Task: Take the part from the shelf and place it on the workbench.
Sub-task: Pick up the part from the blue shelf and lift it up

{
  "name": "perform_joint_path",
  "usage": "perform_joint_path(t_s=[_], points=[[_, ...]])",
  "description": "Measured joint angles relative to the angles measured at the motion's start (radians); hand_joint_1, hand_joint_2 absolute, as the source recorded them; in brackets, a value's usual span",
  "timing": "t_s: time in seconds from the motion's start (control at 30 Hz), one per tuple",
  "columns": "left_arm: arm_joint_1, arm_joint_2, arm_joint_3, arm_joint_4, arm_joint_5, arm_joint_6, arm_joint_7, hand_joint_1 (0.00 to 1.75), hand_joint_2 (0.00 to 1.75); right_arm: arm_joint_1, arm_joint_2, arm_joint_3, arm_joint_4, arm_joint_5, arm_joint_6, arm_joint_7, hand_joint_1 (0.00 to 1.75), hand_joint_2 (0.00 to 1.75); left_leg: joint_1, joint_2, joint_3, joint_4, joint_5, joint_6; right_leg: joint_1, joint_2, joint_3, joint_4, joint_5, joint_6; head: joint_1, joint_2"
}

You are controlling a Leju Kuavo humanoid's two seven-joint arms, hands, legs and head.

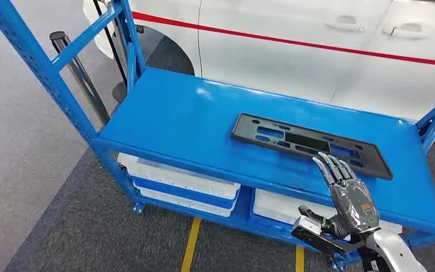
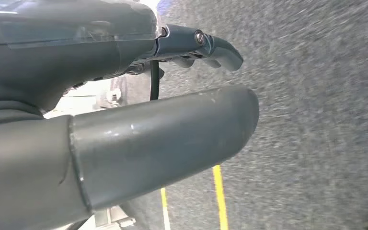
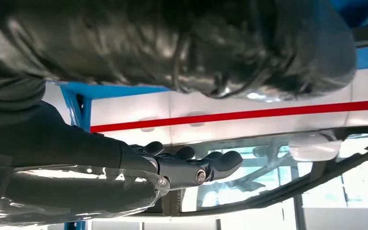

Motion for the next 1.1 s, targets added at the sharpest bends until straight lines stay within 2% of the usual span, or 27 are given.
perform_joint_path(t_s=[0.07, 0.1, 0.13, 0.17, 0.2, 0.23, 0.3, 0.33, 0.4, 0.43, 0.67, 0.87, 1.1], points=[[0.0, 0.0, 0.0, 0.0, 0.0, 0.0, 0.0, 0.0, 0.0, 0.0, 0.0, -0.001, 0.001, 0.0, 0.001, 0.0, 0.0, 0.0, -0.002, -0.001, 0.005, 0.0, -0.006, 0.002, 0.0, 0.0, -0.043, 0.054, -0.024, 0.0, 0.0, 0.0], [0.0, 0.0, 0.0, 0.0, -0.001, 0.0, 0.0, 0.0, 0.0, 0.001, 0.0, -0.002, 0.002, 0.0, 0.003, 0.0, 0.0, 0.44, -0.005, -0.002, 0.011, 0.0, -0.012, 0.004, 0.0, 0.0, -0.075, 0.086, -0.034, -0.001, 0.0, 0.0], [0.0, 0.0, 0.0, 0.0, -0.001, 0.0, 0.0, 0.0, 0.0, 0.001, 0.0, -0.003, 0.003, 0.001, 0.003, 0.0, 0.0, 0.87, -0.007, -0.003, 0.02, 0.0, -0.019, 0.005, 0.001, 0.0, -0.091, 0.085, -0.022, -0.005, 0.0, 0.0], [0.0, 0.0, 0.0, 0.0, -0.001, 0.001, 0.0, 0.0, 0.0, 0.0, 0.0, -0.004, 0.005, 0.001, 0.004, 0.0, 0.0, 1.31, -0.01, -0.004, 0.032, 0.0, -0.026, 0.004, 0.004, 0.0, -0.089, 0.047, 0.012, -0.011, 0.0, 0.0], [0.0, 0.0, 0.0, 0.0, -0.001, 0.002, 0.0, 0.0, 0.0, 0.0, 0.0, -0.006, 0.006, 0.001, 0.004, 0.0, 0.0, 1.75, -0.012, -0.005, 0.043, -0.001, -0.034, 0.004, 0.008, 0.0, -0.073, -0.017, 0.064, -0.02, 0.0, 0.0], [0.0, -0.002, 0.0, 0.001, -0.001, 0.002, 0.0, 0.0, 0.0, -0.001, 0.0, -0.007, 0.008, 0.001, 0.004, 0.0, 0.0, 1.75, -0.014, -0.006, 0.054, -0.001, -0.041, 0.002, 0.014, 0.001, -0.056, -0.081, 0.11, -0.032, 0.0, 0.0], [-0.001, -0.006, 0.0, 0.002, -0.002, 0.006, -0.001, 0.0, 0.0, -0.004, 0.0, -0.01, 0.013, 0.002, 0.005, 0.003, 0.0, 1.75, -0.015, -0.008, 0.061, -0.003, -0.052, -0.005, 0.025, 0.002, -0.034, -0.167, 0.154, -0.049, 0.001, 0.0], [-0.002, -0.007, 0.0, 0.002, -0.002, 0.008, -0.002, 0.0, 0.0, -0.005, 0.001, -0.011, 0.016, 0.003, 0.005, 0.007, 0.0, 1.75, -0.016, -0.009, 0.06, -0.002, -0.056, -0.008, 0.026, 0.003, -0.03, -0.18, 0.157, -0.046, 0.003, 0.0], [-0.002, -0.007, 0.0, 0.002, -0.002, 0.013, -0.006, 0.0, 0.0, -0.009, 0.002, -0.012, 0.021, 0.007, 0.005, 0.016, 0.0, 1.75, -0.017, -0.009, 0.063, -0.004, -0.062, -0.008, 0.025, 0.006, -0.023, -0.188, 0.164, -0.033, 0.004, 0.0], [-0.002, -0.007, 0.0, 0.002, -0.001, 0.015, -0.009, 0.0, 0.0, -0.01, 0.004, -0.012, 0.024, 0.01, 0.006, 0.019, 0.0, 1.75, -0.017, -0.009, 0.066, -0.004, -0.063, -0.006, 0.024, 0.007, -0.021, -0.189, 0.164, -0.028, 0.004, 0.0], [-0.005, -0.001, 0.0, 0.002, 0.0, 0.019, -0.016, 0.0, 0.0, -0.024, 0.025, -0.007, 0.053, 0.044, 0.005, 0.032, 0.0, 1.75, -0.015, -0.008, 0.08, -0.026, -0.067, -0.014, 0.027, 0.008, -0.015, -0.188, 0.151, -0.043, 0.004, 0.0], [-0.006, -0.001, 0.0, 0.002, -0.007, 0.019, -0.019, 0.0, 0.0, -0.06, 0.055, 0.015, 0.094, 0.067, 0.017, 0.032, 0.0, 1.75, -0.014, -0.008, 0.081, -0.028, -0.064, -0.02, 0.028, 0.007, -0.015, -0.188, 0.151, -0.046, 0.003, 0.0], [-0.009, -0.001, -0.002, 0.002, -0.017, 0.015, -0.027, 0.0, 0.0, -0.158, 0.127, 0.071, 0.213, 0.104, 0.036, 0.044, 0.0, 1.75, -0.013, -0.007, 0.082, -0.028, -0.062, -0.024, 0.028, 0.008, -0.014, -0.187, 0.154, -0.049, 0.004, 0.0]])
